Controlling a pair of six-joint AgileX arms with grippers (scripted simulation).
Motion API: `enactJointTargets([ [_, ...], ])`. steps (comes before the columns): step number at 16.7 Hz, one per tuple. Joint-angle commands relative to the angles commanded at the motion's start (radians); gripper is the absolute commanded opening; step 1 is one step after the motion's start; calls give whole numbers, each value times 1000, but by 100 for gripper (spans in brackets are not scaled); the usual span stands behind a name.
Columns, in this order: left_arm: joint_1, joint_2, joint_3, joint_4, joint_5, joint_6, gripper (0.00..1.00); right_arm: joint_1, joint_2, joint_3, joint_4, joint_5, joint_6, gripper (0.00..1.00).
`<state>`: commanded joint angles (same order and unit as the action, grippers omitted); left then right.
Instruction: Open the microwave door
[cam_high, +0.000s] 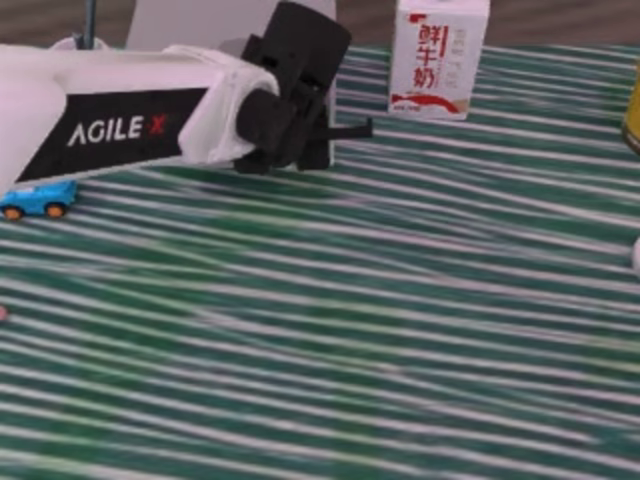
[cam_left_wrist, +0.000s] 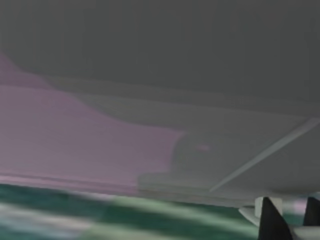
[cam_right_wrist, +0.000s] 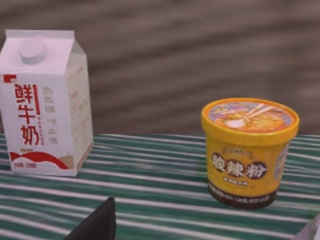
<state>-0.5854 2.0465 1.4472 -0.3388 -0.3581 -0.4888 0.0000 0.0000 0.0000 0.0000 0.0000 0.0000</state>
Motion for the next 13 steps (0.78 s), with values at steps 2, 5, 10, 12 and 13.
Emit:
enactJointTargets([
  [2,0,0,0,0,0,0,0,0,0,0,0,0,0,100],
  [5,0,0,0,0,0,0,0,0,0,0,0,0,0,100],
  [10,0,0,0,0,0,0,0,0,0,0,0,0,0,100],
  [12,0,0,0,0,0,0,0,0,0,0,0,0,0,100],
  [13,0,0,0,0,0,0,0,0,0,0,0,0,0,100],
])
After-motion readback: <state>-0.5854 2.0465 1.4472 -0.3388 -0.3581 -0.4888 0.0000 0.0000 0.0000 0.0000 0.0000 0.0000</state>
